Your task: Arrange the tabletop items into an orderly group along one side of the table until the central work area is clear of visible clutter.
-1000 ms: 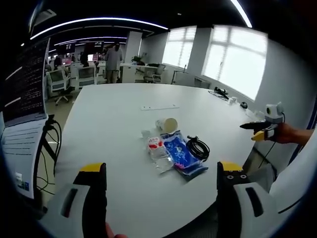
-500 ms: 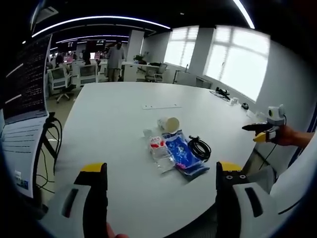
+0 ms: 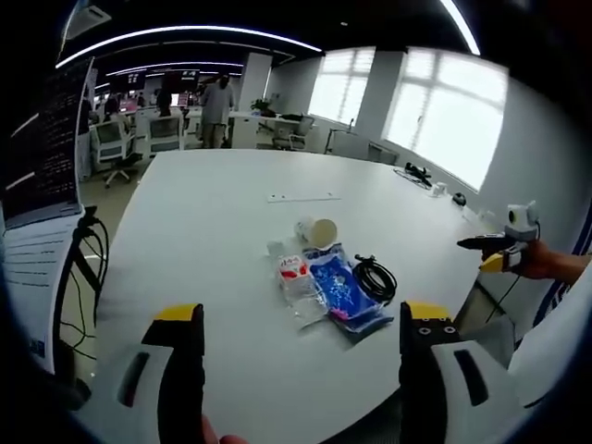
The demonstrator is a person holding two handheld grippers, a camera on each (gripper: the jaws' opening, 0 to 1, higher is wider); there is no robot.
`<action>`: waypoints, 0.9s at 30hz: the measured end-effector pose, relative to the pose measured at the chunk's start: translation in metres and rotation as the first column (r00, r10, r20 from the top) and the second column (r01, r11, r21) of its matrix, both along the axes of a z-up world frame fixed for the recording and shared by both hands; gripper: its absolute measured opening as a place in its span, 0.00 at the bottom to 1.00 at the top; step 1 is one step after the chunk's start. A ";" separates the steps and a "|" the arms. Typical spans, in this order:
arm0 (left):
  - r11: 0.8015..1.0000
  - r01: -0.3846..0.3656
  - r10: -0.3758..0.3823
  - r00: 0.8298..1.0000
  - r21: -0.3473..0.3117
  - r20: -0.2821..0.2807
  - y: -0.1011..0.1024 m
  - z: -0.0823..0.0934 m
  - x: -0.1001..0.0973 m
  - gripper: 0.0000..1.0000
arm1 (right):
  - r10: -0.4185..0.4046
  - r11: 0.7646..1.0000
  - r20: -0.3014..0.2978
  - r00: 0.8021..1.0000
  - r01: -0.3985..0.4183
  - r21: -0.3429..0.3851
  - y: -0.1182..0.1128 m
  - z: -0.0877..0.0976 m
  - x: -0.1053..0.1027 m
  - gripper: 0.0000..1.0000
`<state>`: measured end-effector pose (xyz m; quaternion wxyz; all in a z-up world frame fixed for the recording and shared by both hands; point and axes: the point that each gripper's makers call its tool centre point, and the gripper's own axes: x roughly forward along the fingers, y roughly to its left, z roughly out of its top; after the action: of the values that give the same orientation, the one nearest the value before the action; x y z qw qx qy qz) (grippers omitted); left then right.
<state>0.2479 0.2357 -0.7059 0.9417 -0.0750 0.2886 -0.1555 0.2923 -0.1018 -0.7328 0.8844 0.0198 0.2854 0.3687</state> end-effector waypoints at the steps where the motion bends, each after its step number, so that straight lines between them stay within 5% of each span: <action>1: 1.000 0.004 -0.004 1.000 0.002 -0.007 -0.003 -0.002 0.001 0.88 | -0.001 1.000 -0.001 1.000 0.001 -0.001 0.000 0.000 0.000 0.93; 27: 1.000 0.030 -0.030 0.997 -0.005 -0.069 -0.036 -0.031 0.063 0.84 | -0.016 1.000 -0.016 1.000 0.016 0.018 0.002 -0.006 0.001 0.91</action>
<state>0.3110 0.1996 -0.7373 0.9285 -0.0779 0.3220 -0.1676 0.2934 -0.1003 -0.7387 0.8849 0.0328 0.2887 0.3641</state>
